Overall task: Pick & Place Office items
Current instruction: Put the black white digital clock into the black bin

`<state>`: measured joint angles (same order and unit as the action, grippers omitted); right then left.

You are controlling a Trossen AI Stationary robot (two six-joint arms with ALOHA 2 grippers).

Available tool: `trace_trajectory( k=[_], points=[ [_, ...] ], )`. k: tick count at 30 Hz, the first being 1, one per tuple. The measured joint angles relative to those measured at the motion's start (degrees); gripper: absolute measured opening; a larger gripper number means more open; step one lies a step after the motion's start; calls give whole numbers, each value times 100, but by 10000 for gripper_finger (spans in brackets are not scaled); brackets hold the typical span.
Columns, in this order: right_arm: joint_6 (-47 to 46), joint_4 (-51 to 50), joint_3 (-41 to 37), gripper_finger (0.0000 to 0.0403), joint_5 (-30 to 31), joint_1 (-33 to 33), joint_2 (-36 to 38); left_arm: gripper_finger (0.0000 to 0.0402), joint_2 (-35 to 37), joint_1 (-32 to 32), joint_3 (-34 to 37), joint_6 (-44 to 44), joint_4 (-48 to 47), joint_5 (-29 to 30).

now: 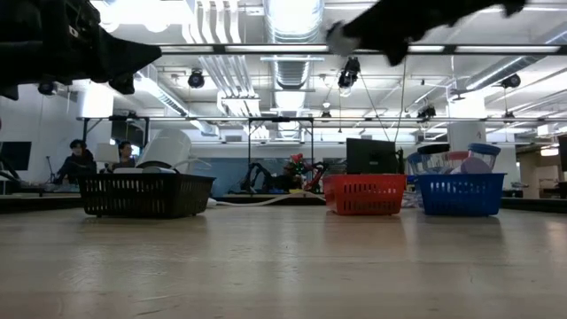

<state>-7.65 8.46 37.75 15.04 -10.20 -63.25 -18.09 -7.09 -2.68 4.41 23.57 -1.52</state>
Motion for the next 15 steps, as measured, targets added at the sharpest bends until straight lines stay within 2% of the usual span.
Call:
trace_trajectory(
  k=[6,15],
  points=[
    [322,-149,1542,110,-951,726,-2105,10,0,0,2,13,-2,-3],
    [550,-523,3645,110,-1484,1177,-4559,10,0,2,7,13,-2,-13]
  ],
)
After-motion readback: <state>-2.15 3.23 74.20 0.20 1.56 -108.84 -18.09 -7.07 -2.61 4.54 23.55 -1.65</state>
